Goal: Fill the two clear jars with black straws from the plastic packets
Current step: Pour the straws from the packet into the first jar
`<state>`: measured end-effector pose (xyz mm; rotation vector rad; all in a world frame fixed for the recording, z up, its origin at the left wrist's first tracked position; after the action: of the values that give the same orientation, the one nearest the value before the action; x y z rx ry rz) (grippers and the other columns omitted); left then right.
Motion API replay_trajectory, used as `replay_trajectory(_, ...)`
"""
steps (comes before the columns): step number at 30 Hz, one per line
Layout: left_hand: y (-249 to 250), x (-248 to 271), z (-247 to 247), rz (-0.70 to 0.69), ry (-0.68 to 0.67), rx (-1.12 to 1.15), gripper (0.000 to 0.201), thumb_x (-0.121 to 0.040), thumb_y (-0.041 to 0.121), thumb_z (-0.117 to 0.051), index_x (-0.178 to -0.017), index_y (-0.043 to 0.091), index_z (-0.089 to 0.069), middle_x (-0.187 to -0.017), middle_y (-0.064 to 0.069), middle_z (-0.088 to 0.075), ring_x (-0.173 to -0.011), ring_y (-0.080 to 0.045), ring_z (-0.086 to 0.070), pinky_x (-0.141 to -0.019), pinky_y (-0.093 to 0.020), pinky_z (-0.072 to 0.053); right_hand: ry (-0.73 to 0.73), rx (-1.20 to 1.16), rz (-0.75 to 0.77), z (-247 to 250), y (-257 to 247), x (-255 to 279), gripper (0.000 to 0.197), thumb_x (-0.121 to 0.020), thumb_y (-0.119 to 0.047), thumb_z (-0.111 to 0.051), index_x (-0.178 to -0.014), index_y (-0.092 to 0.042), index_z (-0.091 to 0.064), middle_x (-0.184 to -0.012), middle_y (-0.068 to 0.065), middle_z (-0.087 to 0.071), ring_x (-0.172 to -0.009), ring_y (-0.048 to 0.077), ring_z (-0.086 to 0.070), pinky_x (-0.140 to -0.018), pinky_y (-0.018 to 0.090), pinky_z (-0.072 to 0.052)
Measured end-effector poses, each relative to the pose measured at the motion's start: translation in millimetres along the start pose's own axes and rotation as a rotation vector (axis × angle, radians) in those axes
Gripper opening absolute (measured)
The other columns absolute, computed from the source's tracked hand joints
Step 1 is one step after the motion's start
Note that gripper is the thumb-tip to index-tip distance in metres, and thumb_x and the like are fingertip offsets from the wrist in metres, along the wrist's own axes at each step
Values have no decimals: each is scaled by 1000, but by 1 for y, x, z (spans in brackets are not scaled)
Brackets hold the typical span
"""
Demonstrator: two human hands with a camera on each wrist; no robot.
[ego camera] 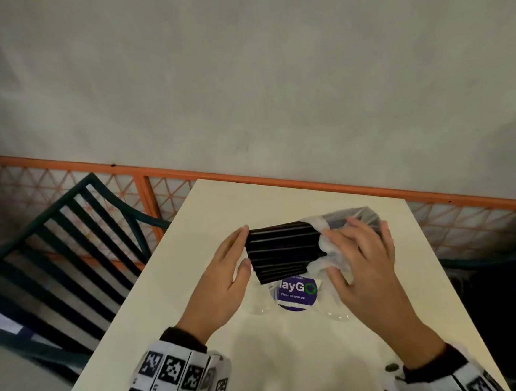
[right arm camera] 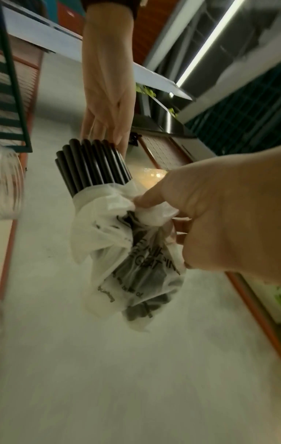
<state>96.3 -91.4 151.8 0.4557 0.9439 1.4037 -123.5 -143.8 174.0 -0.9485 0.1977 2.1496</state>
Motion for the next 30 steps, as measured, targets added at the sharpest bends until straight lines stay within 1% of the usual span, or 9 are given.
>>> replay_trajectory(3,-7,-20,-17,62,0,-38,63,-94,41,-33,-146,20,-2,-156,8,1,-135,5,-7,-101,1,-5,-20,135,132,-11,6,-32,36,-81,-18,-47,-116,-11,-54,-108,8,-58,-117,25,-44,-112,50,-15)
replay_trajectory(7,-30,-30,-52,80,8,-36,109,-67,77,-41,-139,21,19,-153,3,13,-142,-9,4,-118,-32,-8,-87,227,291,-37,11,-49,36,-74,-5,-60,-110,-2,-63,-100,16,-67,-114,28,-44,-110,52,-19)
replay_trajectory(9,-44,-31,-66,111,31,-76,125,-52,90,-34,-140,17,17,-152,0,10,-141,-11,8,-117,-38,-6,-155,267,316,-47,10,-51,49,-60,1,-76,-108,-2,-65,-99,14,-68,-112,28,-47,-108,50,-21)
replay_trajectory(11,-53,-32,-77,146,71,-93,134,-48,92,-32,-144,6,4,-155,-13,-3,-144,-22,-1,-117,-41,-11,-243,287,316,-54,7,-52,62,-48,1,-84,-107,-4,-66,-99,12,-69,-109,30,-57,-109,51,-28)
replay_trajectory(14,-60,-33,-88,196,81,-69,124,-57,85,-39,-145,4,-4,-153,-18,-14,-141,-29,-15,-116,-45,-22,-296,282,312,-58,4,-54,67,-42,-2,-88,-106,-5,-67,-98,11,-70,-103,32,-65,-99,53,-32)
replay_trajectory(17,-68,-34,-93,175,118,-92,104,-71,68,-46,-144,4,-7,-148,-16,-23,-133,-28,-30,-111,-36,-29,-302,262,331,-60,3,-55,69,-41,-2,-90,-106,-2,-67,-99,15,-70,-103,35,-65,-96,54,-33)
replay_trajectory(21,-73,-37,-96,137,118,-113,98,-76,66,-43,-143,3,-10,-140,-15,-32,-125,-27,-37,-106,-36,-34,-324,254,364,-60,1,-57,72,-38,-6,-92,-105,-2,-67,-98,16,-70,-101,36,-66,-94,54,-36)
replay_trajectory(25,-76,-34,-101,118,26,-107,93,-79,69,-29,-144,6,-6,-150,-13,-24,-141,-32,-16,-117,-41,-10,-350,251,437,-54,-8,-61,68,-39,-9,-91,-103,-3,-68,-99,14,-71,-103,34,-65,-95,53,-36)
replay_trajectory(30,-89,-29,-107,123,-29,-237,93,-74,75,0,-143,12,10,-157,-6,-7,-144,-32,-1,-113,-33,4,-387,300,570,-55,-16,-72,42,-65,-10,-66,-106,-5,-66,-101,13,-69,-107,31,-63,-101,48,-40)
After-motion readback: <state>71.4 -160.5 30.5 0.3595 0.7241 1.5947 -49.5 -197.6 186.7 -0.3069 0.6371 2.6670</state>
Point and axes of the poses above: each hand's wrist, its own x-axis away from the middle knuckle, its own z-axis out of the back of the hand, y = z × x, the point moved 2 cm from there along -x, towards the middle knuckle
